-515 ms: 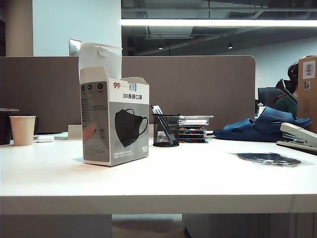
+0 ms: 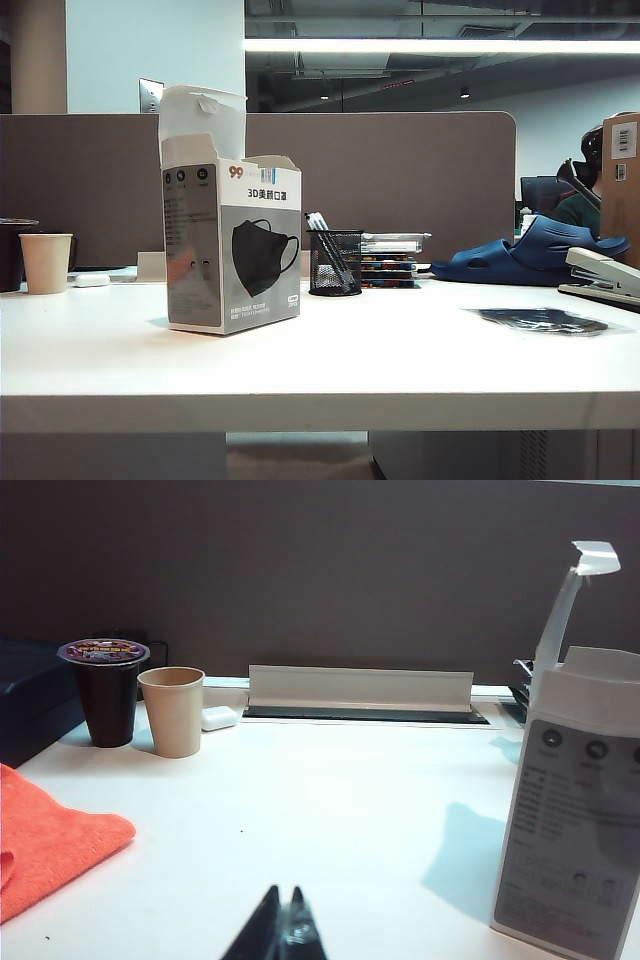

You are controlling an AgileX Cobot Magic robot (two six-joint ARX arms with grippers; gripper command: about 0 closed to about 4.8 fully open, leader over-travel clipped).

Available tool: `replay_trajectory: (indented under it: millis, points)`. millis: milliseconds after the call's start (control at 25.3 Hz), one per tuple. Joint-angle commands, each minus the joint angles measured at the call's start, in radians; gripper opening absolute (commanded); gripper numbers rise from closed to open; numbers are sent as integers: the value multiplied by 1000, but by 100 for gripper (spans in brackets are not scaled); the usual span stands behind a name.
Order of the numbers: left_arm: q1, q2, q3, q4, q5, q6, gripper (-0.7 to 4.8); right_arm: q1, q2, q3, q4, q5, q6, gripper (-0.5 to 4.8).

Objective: Put the mask into the mask box.

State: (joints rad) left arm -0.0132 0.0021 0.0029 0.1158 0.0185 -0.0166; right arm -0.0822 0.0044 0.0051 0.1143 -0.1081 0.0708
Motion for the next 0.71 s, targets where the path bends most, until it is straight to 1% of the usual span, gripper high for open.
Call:
replay_trajectory:
  millis: [40, 238, 277, 356, 475, 594, 673, 713]
  points:
    - [0, 0, 4, 12, 4, 1, -5, 0, -6, -5, 11, -2, 0, 3]
    - [0, 0, 10, 14, 13, -3, -6, 2, -6, -1, 11, -2, 12, -1]
    - [0, 0, 20, 13, 34, -3, -6, 2, -6, 7, 6, -3, 13, -1]
    - [0, 0, 34, 11, 63, -3, -6, 2, -6, 33, -29, -3, 13, -1]
    - [0, 0, 63, 5, 128, -30, -6, 2, -6, 107, -143, -2, 12, -1]
    - [0, 0, 109, -58, 175, -28, -6, 1, -4, 190, -239, -2, 12, -1]
    - [0, 0, 144, -108, 202, -22, -6, 1, -4, 239, -270, -4, 12, -1]
    - [0, 0, 185, -153, 253, -16, -6, 1, -3, 299, -311, -3, 12, -1]
